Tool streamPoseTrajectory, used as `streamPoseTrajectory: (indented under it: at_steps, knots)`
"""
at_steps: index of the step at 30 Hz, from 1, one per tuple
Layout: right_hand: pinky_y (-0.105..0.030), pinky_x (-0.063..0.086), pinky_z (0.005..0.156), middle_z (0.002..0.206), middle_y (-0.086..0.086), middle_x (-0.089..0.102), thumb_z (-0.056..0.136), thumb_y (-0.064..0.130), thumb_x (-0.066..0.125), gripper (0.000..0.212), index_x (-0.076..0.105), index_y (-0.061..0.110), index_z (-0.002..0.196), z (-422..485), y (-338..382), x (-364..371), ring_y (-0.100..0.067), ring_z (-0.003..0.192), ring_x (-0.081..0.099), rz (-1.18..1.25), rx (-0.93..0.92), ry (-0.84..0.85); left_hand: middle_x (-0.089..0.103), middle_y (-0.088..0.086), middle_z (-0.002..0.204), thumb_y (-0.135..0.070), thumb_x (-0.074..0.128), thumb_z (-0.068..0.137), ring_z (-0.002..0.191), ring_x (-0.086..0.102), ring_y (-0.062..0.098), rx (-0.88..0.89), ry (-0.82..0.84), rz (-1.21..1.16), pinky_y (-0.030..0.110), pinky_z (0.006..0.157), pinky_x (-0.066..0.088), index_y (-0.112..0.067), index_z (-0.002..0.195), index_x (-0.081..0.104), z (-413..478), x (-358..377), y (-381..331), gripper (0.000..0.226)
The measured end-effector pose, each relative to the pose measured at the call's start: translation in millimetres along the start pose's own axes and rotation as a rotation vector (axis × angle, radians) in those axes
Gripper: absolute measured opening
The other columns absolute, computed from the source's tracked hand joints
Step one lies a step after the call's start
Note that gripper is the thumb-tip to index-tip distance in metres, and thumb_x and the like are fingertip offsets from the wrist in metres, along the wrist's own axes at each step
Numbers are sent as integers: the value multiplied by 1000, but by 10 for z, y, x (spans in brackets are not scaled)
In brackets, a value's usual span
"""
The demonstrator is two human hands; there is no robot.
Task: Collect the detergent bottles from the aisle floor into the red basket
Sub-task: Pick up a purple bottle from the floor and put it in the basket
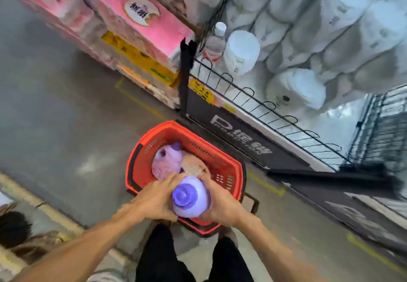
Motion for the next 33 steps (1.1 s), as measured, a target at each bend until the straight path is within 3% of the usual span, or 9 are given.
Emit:
streamPoseTrajectory:
  at_steps: [5,11,16,21,24,27,29,31,33]
  knots:
    - [-4,32,99,142,15,49,74,33,90,100,33,26,155,352,-501,310,8,123,46,60,110,-123,51,-7,134,-49,75,52,119,57,19,178,145,28,34,84,52,-24,147,38,588,90,328,105]
    - [-37,50,94,134,3,59,66,42,82,97,30,37,148,1161,-1446,765,-23,120,60,28,187,-91,48,0,142,-42,73,60,128,55,23,187,193,66,34,92,51,-20,152,34,1283,725,1036,103]
    - [-29,50,93,133,4,62,63,35,82,104,25,46,149,1766,-2221,1107,-23,119,61,65,212,-57,51,0,128,-46,75,56,106,65,29,183,284,140,39,75,57,-19,148,33,1857,1290,1652,105]
    - [-23,47,83,122,14,63,61,24,87,105,29,47,145,2166,-2848,1376,-14,106,62,203,276,-52,51,4,130,-50,75,54,114,62,32,161,454,162,42,83,57,-27,146,20,2375,1767,2108,109]
    - [-26,51,94,128,13,64,59,26,92,109,33,47,148,2420,-3197,1333,-10,112,62,294,316,-30,46,4,140,-56,68,41,120,59,33,113,519,224,42,92,53,-32,147,13,2802,1869,2182,122]
    - [-15,35,111,148,8,51,50,34,86,119,35,26,158,2751,-3615,1178,-7,135,47,334,333,-29,43,0,144,-66,67,43,122,56,27,17,559,260,36,98,49,-27,151,25,3340,1953,2257,123]
    - [-15,33,113,149,1,52,56,38,76,103,45,21,153,2875,-3865,1091,-9,136,45,277,370,-120,43,8,147,-65,73,59,124,57,34,-3,508,319,43,97,50,-22,150,26,3571,2038,2253,111]
    - [-28,47,101,129,-12,67,68,35,62,64,66,18,130,2876,-3969,1069,-18,117,61,202,462,-207,35,9,154,-53,67,83,129,53,35,-71,408,428,47,96,50,-23,152,24,3592,2099,2179,87]
    - [-33,48,96,123,-16,68,77,32,62,49,67,13,122,2830,-3837,1030,-30,116,63,120,525,-209,33,7,155,-47,59,92,130,51,32,-119,371,528,50,93,47,-27,154,23,3470,2071,1973,75]
Point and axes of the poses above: each hand's wrist, its own z-axis towards the middle knuckle, its own x-axis out of the palm, y = z × x, the point moved 3 cm from there along z, towards the middle knuckle
